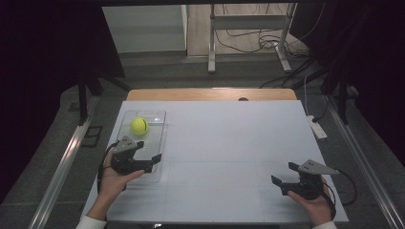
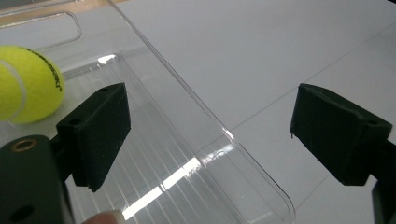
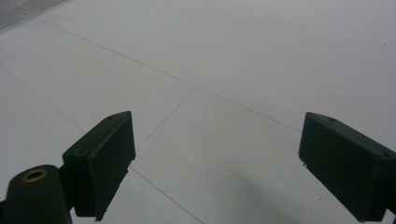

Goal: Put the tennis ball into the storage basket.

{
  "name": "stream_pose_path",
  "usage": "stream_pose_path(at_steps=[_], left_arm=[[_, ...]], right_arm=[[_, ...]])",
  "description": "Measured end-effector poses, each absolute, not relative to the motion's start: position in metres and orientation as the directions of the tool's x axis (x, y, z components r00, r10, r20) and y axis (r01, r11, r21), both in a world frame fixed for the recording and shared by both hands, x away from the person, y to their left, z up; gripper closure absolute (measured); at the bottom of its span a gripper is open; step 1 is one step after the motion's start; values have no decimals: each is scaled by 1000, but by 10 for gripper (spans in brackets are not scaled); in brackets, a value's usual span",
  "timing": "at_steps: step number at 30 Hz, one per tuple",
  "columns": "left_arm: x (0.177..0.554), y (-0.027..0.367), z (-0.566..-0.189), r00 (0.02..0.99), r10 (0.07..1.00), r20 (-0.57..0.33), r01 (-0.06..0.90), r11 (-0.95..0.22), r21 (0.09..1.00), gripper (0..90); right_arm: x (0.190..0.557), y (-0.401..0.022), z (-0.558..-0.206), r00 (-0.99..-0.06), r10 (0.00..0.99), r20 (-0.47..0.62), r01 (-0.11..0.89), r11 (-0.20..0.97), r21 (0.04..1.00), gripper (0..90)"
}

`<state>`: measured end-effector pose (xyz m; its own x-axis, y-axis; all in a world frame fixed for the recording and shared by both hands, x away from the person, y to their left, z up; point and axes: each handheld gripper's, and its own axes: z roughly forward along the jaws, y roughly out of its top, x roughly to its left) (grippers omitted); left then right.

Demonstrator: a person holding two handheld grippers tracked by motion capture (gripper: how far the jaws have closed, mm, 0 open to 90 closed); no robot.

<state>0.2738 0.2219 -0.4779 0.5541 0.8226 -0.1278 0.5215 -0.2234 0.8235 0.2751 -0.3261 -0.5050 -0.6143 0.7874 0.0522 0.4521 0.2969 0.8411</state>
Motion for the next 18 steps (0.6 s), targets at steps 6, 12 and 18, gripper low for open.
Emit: stream_pose_path(at_steps=[6, 12, 18], left_arm=[[262, 217, -485, 568, 815, -114, 508, -238, 828, 129], [250, 212, -490, 589, 803, -94, 483, -257, 837, 128], [243, 213, -495, 587, 806, -75, 468, -262, 844, 128]], right_arm=[[276, -326, -505, -618, 784, 57, 450, 293, 843, 108], [276, -327, -505, -619, 782, 64, 450, 287, 846, 108], [276, -327, -505, -620, 782, 69, 452, 283, 846, 109]])
